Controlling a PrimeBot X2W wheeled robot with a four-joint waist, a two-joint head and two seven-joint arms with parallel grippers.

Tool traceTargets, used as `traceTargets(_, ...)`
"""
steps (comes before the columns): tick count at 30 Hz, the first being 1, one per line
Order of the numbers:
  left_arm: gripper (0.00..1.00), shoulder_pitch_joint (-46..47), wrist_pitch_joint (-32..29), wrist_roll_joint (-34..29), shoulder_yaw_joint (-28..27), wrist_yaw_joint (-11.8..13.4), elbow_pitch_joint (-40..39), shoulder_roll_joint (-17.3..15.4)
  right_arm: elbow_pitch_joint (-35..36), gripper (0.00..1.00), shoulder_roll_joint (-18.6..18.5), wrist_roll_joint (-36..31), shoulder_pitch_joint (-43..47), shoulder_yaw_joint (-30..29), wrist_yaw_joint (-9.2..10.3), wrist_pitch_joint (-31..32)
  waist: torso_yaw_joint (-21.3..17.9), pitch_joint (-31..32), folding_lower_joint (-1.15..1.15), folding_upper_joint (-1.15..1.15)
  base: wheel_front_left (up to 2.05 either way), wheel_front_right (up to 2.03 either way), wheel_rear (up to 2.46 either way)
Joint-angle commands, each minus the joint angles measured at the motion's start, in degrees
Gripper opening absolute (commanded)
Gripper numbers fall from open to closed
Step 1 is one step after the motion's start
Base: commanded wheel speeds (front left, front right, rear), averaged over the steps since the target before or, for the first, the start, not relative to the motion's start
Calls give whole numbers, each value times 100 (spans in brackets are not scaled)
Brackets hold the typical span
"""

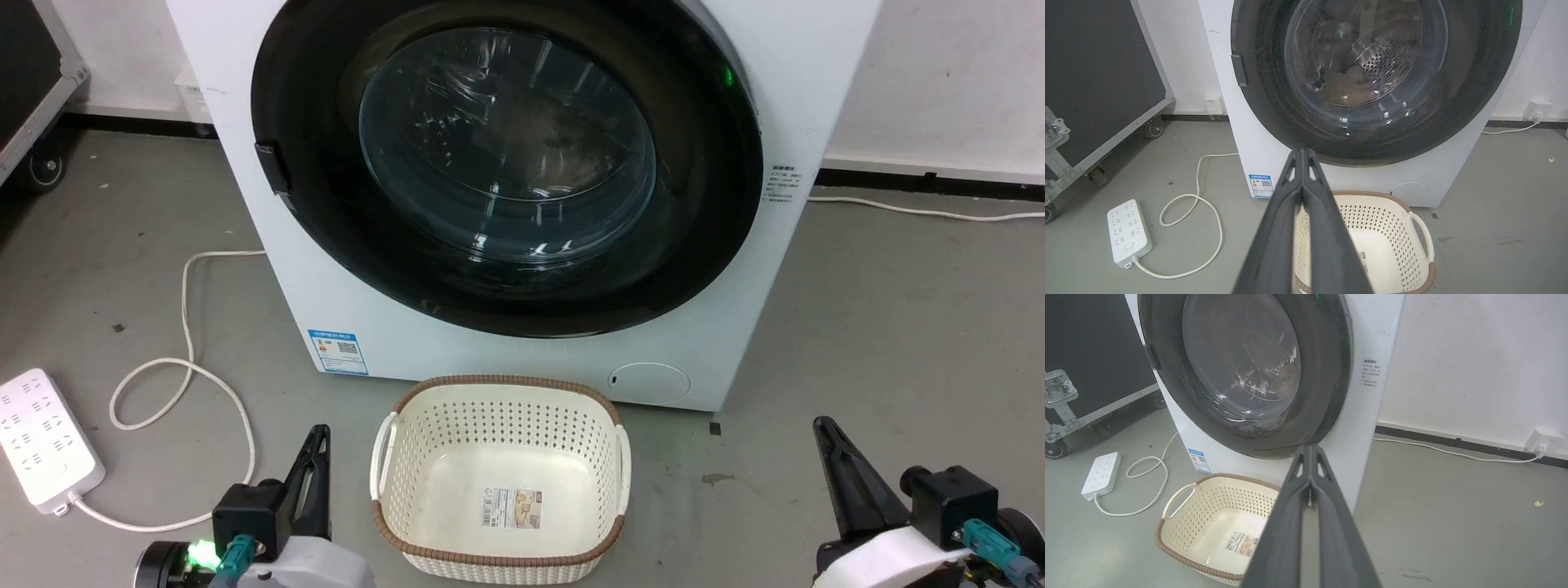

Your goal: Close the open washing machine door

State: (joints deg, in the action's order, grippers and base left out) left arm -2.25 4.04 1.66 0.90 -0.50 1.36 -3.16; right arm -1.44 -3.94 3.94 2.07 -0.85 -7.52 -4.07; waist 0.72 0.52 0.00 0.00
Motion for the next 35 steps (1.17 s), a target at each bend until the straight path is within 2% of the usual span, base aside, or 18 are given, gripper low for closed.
traceTargets(1, 0, 101, -30, -46, -25, 33, -25, 2, 43, 0, 34, -71, -74, 13, 2, 32, -3, -3, 0, 0, 0, 0, 0)
traceTargets(35, 0, 225, -404, -166, -90, 50, -136, 28, 144, 0, 106, -394, -207, 85, 3, 407, -72, -52, 0, 0, 0, 0, 0)
